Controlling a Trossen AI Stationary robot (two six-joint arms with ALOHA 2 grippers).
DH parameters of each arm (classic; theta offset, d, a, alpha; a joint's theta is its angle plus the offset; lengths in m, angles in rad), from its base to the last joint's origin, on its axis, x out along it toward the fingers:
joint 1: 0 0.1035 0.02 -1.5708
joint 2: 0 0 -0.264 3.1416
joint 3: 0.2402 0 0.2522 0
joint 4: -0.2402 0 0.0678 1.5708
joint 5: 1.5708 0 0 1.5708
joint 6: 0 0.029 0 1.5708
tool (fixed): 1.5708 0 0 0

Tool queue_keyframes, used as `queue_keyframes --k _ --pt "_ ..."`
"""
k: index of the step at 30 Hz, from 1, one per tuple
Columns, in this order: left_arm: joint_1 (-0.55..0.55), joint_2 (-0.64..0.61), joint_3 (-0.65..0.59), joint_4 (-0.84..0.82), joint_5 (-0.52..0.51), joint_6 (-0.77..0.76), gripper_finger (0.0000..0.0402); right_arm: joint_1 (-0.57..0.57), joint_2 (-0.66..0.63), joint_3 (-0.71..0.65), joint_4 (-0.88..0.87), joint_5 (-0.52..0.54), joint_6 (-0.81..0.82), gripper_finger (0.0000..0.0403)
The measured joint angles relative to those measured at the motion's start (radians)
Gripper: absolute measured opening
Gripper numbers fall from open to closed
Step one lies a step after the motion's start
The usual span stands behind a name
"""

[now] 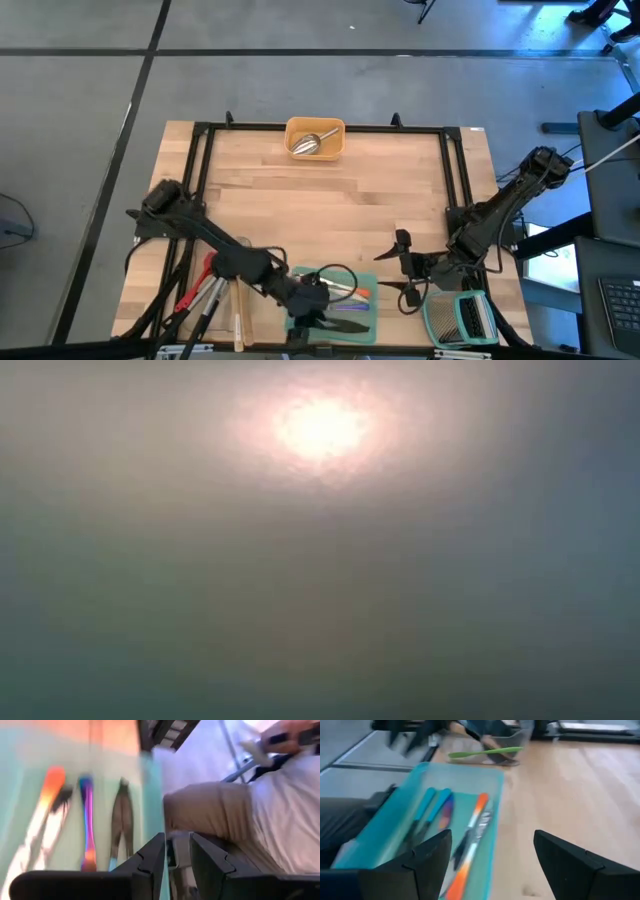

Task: Pick & Place Kitchen Items
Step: Return to Home Position

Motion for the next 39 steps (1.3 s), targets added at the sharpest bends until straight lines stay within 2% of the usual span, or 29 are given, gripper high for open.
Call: queue_keyframes --k 4,6,12,15,17,20,25,28,33,39 --pt "0.001 -0.078 0.0 0.002 0.005 0.14 0.0086 -0.023 0.0 0.0 0.006 0.007 -0.046 0.0286" --pt "0.001 -0.118 0.0 -0.001 0.0 0.26 0.0086 -0.031 -0.008 0.0 0.015 0.009 -0.048 0.0286" --pt "-0.003 -0.235 -0.009 -0.085 -0.256 0.498 0.0086 -0.098 -0.038 0.001 0.029 -0.027 -0.148 0.0286" --pt "0.017 -0.288 -0.061 -0.12 -0.371 0.584 0.0086 -0.164 -0.049 0.001 0.011 -0.037 -0.162 0.0286" --pt "0.048 -0.326 -0.127 -0.11 -0.403 0.624 0.0086 -0.225 -0.058 0.001 0.014 -0.092 -0.207 0.0286" --pt "0.134 -0.391 -0.26 -0.045 -0.351 0.648 0.0086 -0.325 -0.062 0.001 0.038 -0.184 -0.281 0.0286" --pt "0.325 -0.529 -0.559 0.239 -0.052 0.684 0.0086 -0.489 -0.063 -0.001 0.056 -0.307 -0.378 0.0286" --pt "0.434 -0.622 -0.726 0.434 0.049 0.689 0.0086 -0.596 -0.063 -0.033 0.117 -0.42 -0.442 0.0286" --pt "0.562 -0.75 -0.901 0.616 0.041 0.682 0.0086 -0.797 -0.063 -0.139 0.313 -0.596 -0.472 0.0286" --pt "0.619 -0.831 -0.987 0.637 -0.011 0.725 0.0086 -0.999 -0.063 -0.278 0.57 -0.664 -0.464 0.0286"
